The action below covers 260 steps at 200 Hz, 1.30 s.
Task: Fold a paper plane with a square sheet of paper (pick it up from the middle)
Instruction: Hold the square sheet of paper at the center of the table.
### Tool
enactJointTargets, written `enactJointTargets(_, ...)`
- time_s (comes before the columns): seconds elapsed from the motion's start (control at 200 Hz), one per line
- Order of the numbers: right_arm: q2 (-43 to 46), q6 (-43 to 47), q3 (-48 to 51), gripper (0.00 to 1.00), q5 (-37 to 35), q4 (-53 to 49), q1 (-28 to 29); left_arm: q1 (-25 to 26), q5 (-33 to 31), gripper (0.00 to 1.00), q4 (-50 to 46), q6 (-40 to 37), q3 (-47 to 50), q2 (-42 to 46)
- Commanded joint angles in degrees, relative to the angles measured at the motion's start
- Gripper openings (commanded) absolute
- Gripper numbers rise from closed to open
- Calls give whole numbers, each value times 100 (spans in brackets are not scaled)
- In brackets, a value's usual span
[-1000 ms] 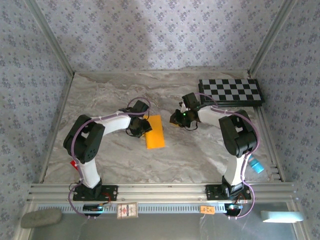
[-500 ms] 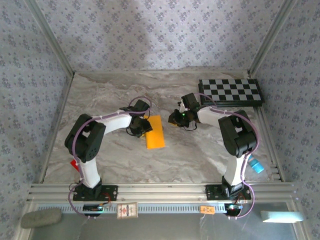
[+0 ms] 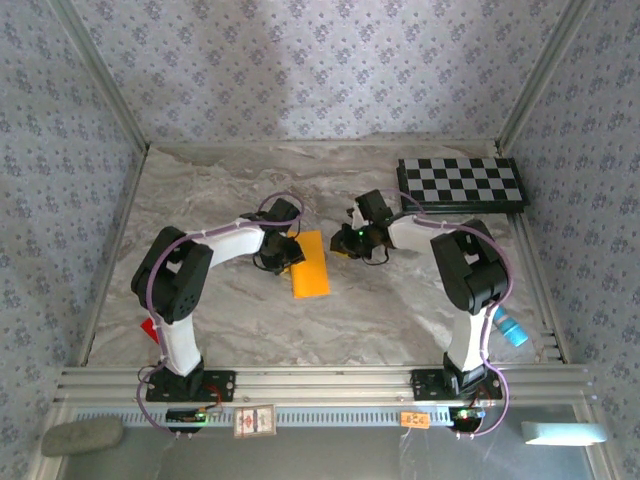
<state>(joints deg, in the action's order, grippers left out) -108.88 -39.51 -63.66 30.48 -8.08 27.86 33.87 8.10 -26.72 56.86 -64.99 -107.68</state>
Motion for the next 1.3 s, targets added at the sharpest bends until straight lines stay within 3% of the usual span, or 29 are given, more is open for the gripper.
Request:
enactJointTargets(0.0,-193,123,-223,19,213,-1,137,99,-95,38,39,-56,371,-831)
enactJointTargets(0.935,-725,303,-717,16,423,-343,380,121,124,38,115,-281,311,-1036)
enactJointTargets(1.294,-1138,897,-760,14,-124,-1240,376,115,97,38,76,-287,260,-1006)
